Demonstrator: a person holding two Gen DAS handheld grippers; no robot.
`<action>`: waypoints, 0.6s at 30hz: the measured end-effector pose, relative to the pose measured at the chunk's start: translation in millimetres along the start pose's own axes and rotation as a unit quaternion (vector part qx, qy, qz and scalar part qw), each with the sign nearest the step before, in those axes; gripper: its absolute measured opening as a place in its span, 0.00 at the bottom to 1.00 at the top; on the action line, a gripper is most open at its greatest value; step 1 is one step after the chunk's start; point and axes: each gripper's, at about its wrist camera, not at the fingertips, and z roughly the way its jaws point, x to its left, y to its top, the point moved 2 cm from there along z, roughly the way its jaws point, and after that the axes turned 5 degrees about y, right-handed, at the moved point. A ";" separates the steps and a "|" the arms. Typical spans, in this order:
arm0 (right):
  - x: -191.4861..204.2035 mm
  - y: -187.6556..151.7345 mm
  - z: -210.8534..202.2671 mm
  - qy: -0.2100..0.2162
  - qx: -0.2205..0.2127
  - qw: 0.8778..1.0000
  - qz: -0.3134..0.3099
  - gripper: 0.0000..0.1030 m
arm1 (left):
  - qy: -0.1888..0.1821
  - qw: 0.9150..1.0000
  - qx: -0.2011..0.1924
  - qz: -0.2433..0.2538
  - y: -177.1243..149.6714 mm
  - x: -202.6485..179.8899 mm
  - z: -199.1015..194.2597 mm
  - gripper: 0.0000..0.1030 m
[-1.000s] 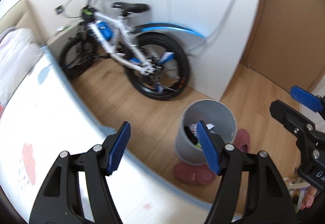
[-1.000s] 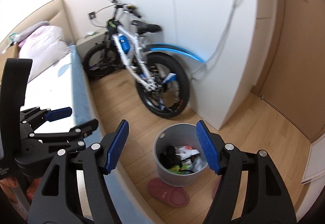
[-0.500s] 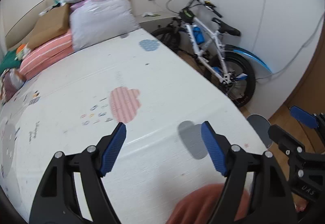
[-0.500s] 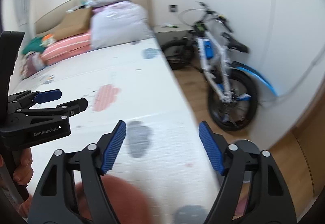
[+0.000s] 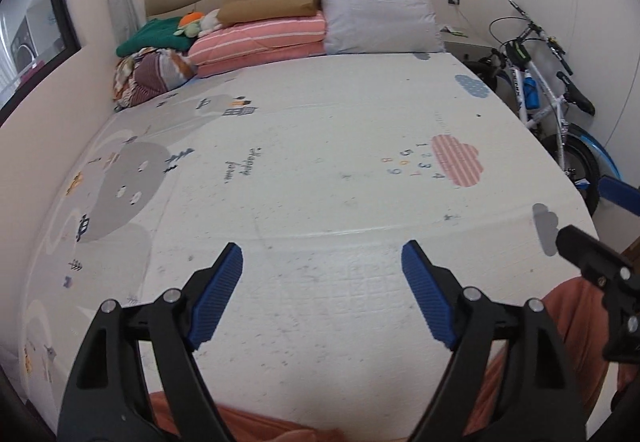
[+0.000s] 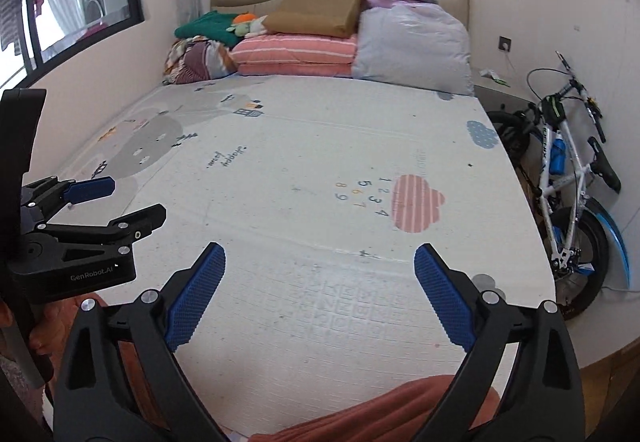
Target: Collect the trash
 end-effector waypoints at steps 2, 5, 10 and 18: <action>16.4 7.2 -1.1 0.010 0.005 1.000 -0.010 0.91 | 0.015 1.000 0.008 -0.009 -5.4 20.9 -6.6 0.81; 38.2 17.3 -4.7 0.025 0.015 0.999 -0.020 0.93 | 0.032 0.999 0.019 -0.020 -12.4 49.8 -16.9 0.81; 61.8 30.3 -10.8 0.033 0.031 0.998 -0.036 0.93 | 0.037 0.998 0.029 -0.034 -14.0 82.8 -36.3 0.81; 83.4 41.4 -23.5 0.041 0.057 0.997 -0.044 0.93 | 0.011 0.998 0.048 -0.049 -10.3 109.2 -59.2 0.83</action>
